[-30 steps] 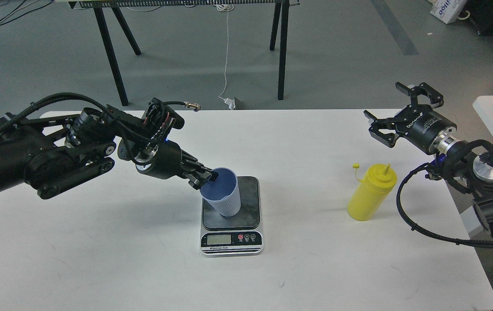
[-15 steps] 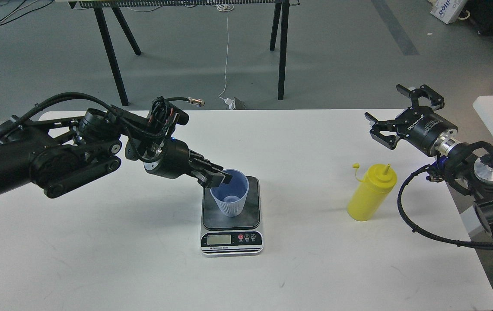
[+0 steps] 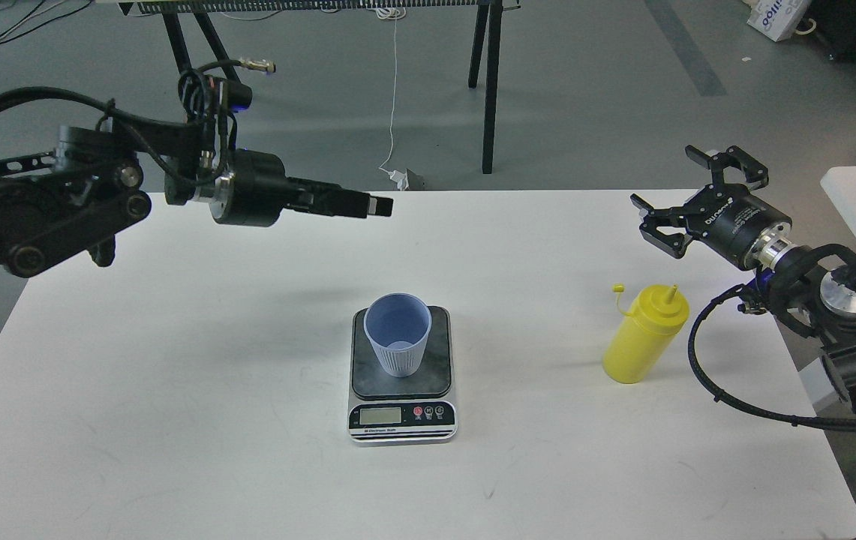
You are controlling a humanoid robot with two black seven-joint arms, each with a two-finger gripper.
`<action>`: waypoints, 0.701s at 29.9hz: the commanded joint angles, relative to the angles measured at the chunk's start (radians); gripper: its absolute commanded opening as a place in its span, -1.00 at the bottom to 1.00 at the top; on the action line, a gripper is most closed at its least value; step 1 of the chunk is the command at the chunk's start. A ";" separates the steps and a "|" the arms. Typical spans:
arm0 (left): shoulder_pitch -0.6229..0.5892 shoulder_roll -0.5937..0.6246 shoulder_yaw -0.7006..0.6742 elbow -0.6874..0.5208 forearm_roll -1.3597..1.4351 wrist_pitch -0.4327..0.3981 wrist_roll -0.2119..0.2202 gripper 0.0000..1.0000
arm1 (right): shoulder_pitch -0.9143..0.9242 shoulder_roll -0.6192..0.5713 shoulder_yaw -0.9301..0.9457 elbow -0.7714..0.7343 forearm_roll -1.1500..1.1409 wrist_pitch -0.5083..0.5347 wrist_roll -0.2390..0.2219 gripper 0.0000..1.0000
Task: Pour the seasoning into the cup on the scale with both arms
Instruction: 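Open the left gripper and withdraw it from the cup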
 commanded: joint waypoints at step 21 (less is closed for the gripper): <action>0.287 -0.003 -0.221 0.587 -0.907 0.000 0.000 0.97 | 0.043 0.019 -0.012 0.013 0.000 0.000 -0.017 0.97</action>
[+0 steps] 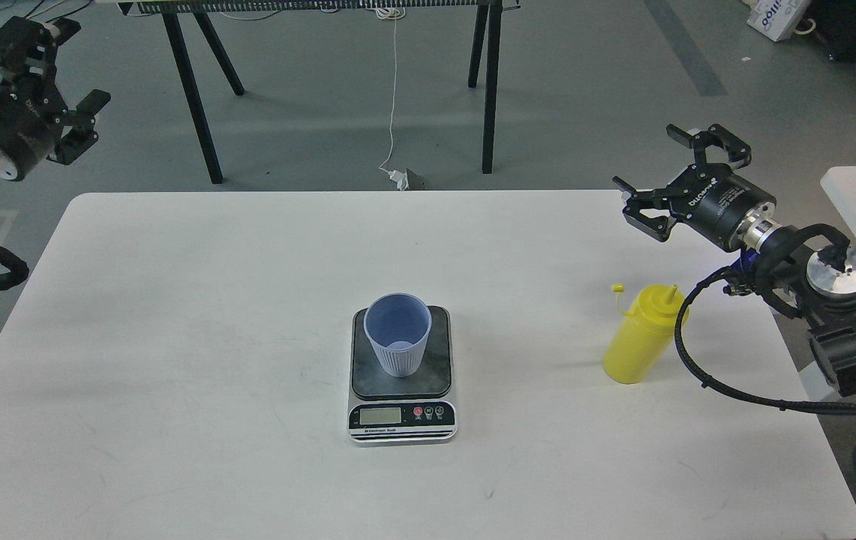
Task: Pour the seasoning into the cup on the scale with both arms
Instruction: 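Open the left gripper and withdraw it from the cup, then move the right gripper down beside the yellow squeeze bottle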
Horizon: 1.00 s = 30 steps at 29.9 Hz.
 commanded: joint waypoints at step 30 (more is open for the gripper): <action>0.064 -0.024 -0.032 0.002 -0.030 0.000 0.000 0.97 | -0.627 -0.119 0.256 0.529 0.584 0.000 -0.042 0.95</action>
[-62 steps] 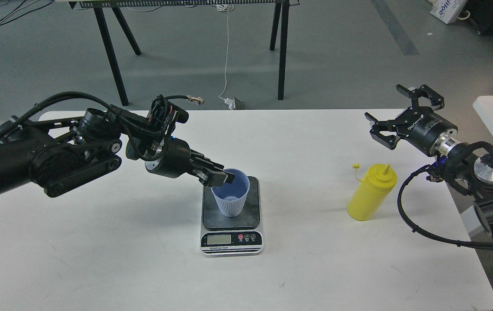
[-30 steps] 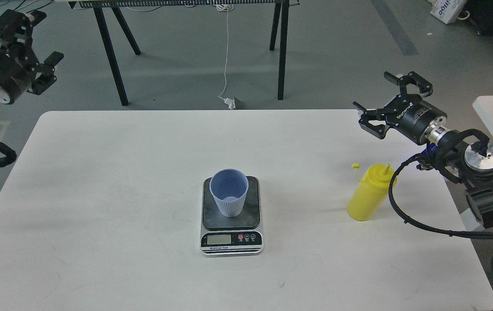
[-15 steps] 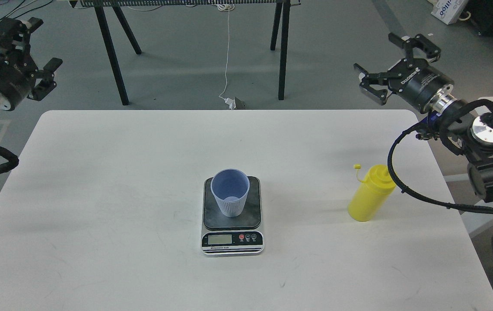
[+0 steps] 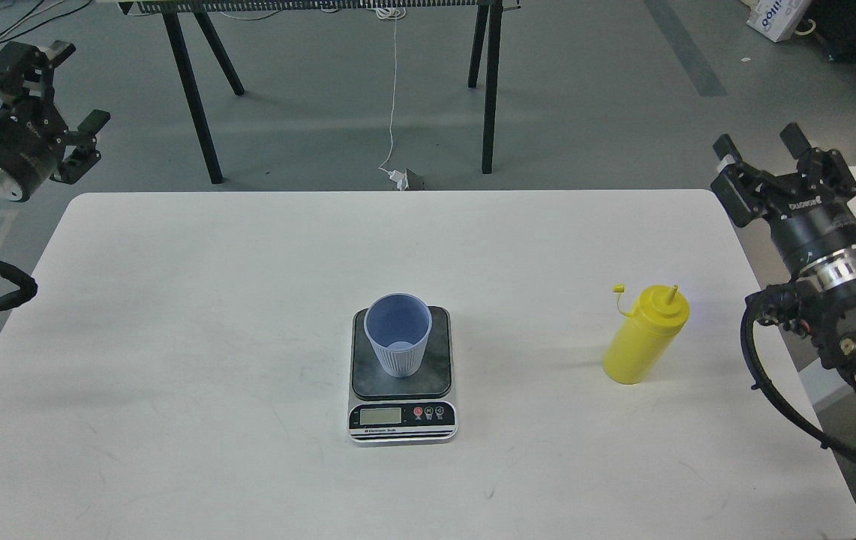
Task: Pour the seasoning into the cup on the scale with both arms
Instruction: 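Move the right gripper down beside the yellow squeeze bottle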
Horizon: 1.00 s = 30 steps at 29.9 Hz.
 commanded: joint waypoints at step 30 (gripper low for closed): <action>0.057 -0.035 -0.004 0.000 0.002 0.000 0.000 0.97 | -0.335 0.036 -0.077 -0.001 -0.078 0.000 -0.010 0.95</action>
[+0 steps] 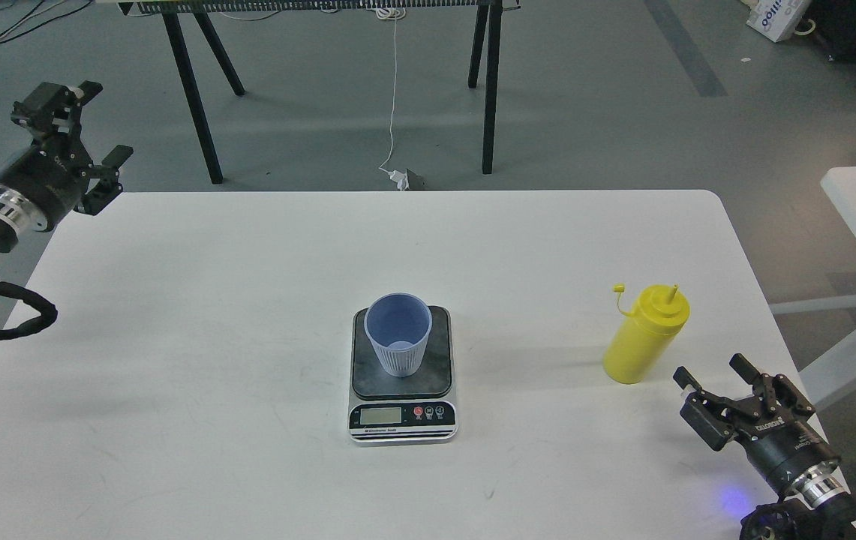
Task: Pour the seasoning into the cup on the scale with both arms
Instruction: 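Move the right gripper down beside the yellow squeeze bottle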
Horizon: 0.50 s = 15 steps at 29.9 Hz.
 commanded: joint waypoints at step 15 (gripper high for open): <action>0.017 -0.002 0.000 0.000 0.000 0.000 0.000 0.97 | 0.133 0.143 -0.065 -0.179 -0.072 0.000 0.009 0.96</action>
